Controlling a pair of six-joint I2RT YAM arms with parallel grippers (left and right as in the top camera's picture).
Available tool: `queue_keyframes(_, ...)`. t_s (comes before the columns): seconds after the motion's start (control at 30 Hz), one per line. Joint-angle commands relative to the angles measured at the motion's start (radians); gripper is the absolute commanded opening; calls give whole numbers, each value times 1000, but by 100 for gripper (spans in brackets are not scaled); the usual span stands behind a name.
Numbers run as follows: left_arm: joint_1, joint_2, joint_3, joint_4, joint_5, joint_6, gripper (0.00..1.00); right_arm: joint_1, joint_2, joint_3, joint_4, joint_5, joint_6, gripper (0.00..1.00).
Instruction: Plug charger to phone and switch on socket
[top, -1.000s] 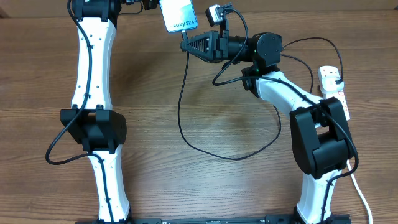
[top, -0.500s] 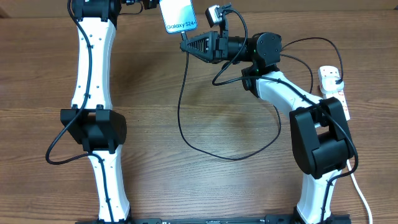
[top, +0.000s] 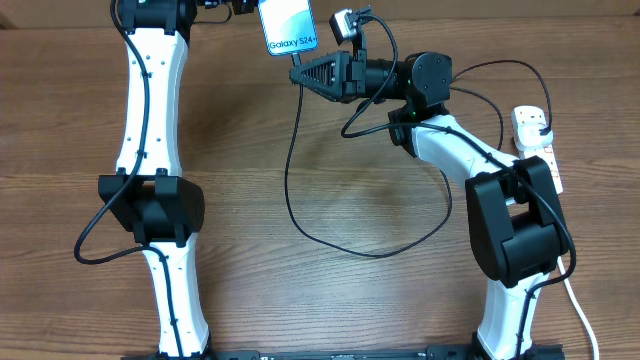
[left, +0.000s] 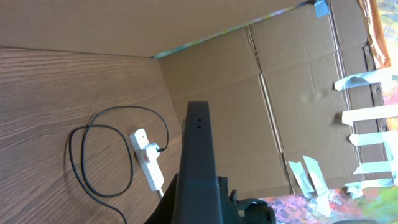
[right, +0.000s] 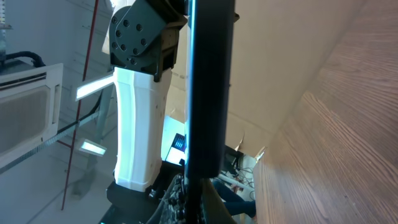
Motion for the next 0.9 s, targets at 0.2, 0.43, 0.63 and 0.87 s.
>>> queue_keyframes(0.2, -40, -36, 17, -5, 92, -11, 4, -24, 0, 7, 2, 153, -4, 4)
queue_keyframes(0.43, -40, -36, 17, -5, 91, -10, 4, -30, 0, 7, 1, 177, 5, 4)
queue_keyframes(0.63, -40, -36, 17, -5, 91, -10, 4, -30, 0, 7, -18, 224, 16, 4)
queue_keyframes(0.87, -40, -36, 17, -5, 87, -10, 4, -30, 0, 7, -18, 214, 16, 6)
